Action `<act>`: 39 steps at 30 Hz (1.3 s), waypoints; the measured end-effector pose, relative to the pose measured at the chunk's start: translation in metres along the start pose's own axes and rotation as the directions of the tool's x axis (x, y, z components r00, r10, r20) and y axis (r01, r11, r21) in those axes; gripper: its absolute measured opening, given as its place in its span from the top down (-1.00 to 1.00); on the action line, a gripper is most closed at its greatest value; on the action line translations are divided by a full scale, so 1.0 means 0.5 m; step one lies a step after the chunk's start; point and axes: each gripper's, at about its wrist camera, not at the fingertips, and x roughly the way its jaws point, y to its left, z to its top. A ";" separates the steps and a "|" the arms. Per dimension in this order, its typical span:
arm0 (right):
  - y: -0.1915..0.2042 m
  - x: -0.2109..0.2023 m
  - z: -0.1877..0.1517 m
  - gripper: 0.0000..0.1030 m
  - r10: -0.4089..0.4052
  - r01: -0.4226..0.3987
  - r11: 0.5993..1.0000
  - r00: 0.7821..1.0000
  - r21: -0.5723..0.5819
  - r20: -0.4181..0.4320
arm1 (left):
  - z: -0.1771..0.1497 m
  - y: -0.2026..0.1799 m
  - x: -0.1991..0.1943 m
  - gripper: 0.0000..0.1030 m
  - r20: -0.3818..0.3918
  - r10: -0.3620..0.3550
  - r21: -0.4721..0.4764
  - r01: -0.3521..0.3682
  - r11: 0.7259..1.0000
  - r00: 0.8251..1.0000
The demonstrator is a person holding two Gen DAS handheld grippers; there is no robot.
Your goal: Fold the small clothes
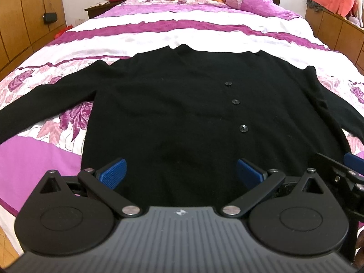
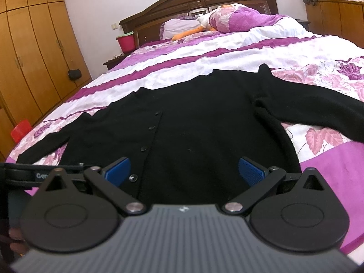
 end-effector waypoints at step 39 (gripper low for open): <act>-0.087 0.004 0.016 -1.00 -0.019 0.019 0.999 1.000 0.050 0.000 | 0.017 -0.037 0.048 -1.00 -0.011 -0.007 0.035 0.007 0.999 1.000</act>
